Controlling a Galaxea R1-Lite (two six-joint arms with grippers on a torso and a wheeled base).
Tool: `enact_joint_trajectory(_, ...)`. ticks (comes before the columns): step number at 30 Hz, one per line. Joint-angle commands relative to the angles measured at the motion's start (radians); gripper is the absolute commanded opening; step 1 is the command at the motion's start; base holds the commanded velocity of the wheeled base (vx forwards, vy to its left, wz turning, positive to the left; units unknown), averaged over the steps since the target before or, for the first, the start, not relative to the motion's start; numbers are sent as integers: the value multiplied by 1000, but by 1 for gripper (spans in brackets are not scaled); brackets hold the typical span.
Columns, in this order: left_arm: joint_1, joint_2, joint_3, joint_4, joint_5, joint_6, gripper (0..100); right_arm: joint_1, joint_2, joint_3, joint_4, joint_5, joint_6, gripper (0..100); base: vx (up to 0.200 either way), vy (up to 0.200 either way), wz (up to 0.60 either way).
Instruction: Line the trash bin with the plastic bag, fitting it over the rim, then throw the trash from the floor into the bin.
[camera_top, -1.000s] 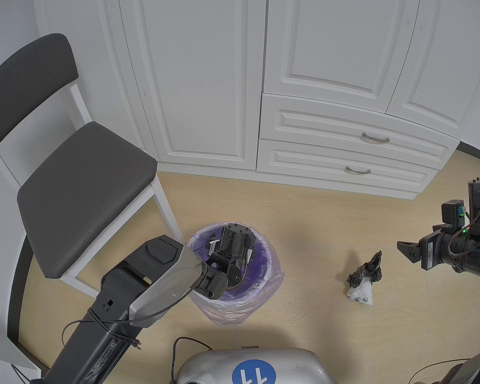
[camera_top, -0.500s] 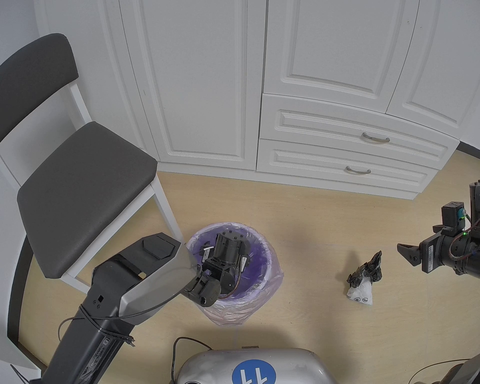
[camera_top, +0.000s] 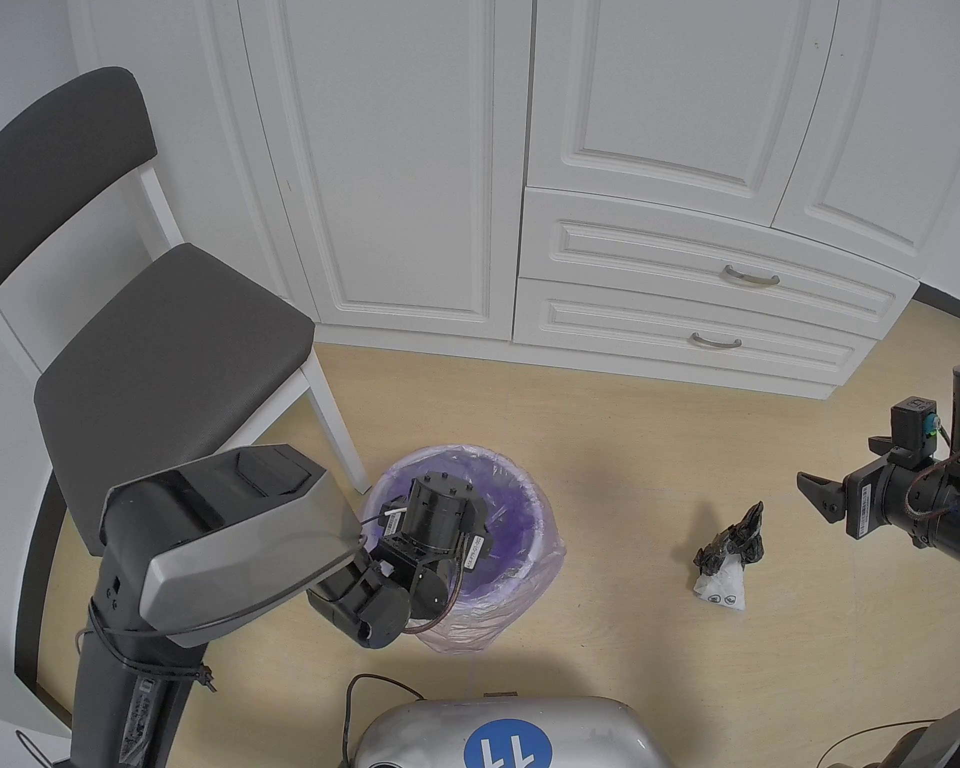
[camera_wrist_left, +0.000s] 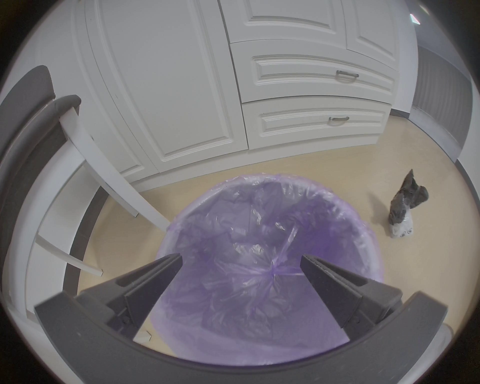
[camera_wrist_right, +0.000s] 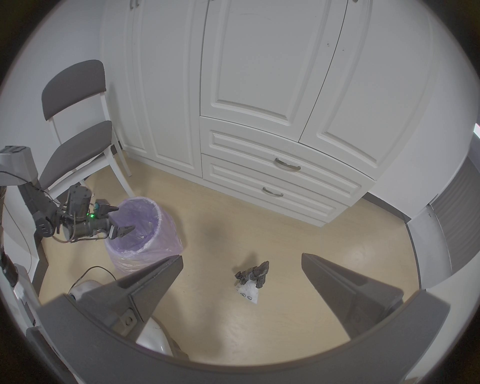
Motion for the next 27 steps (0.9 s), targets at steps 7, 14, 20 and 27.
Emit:
enact_joint_trajectory(7, -18, -81, 294, -184, 54, -17, 100, 4, -43, 5, -2, 1, -3, 100, 0, 0, 0)
enact_joint_trajectory(14, -11, -70, 384, -258, 57, -8, 100, 6, -41, 7, 0, 1, -5, 100, 0, 0, 0)
enact_joint_trajectory(20, -9, -61, 464, -309, 57, -8, 100, 9, -40, 11, 0, 1, -7, 100, 0, 0, 0)
enact_joint_trajectory(27, -9, -61, 561, -382, 57, -2, 100, 9, -43, 11, -2, 1, -7, 100, 0, 0, 0)
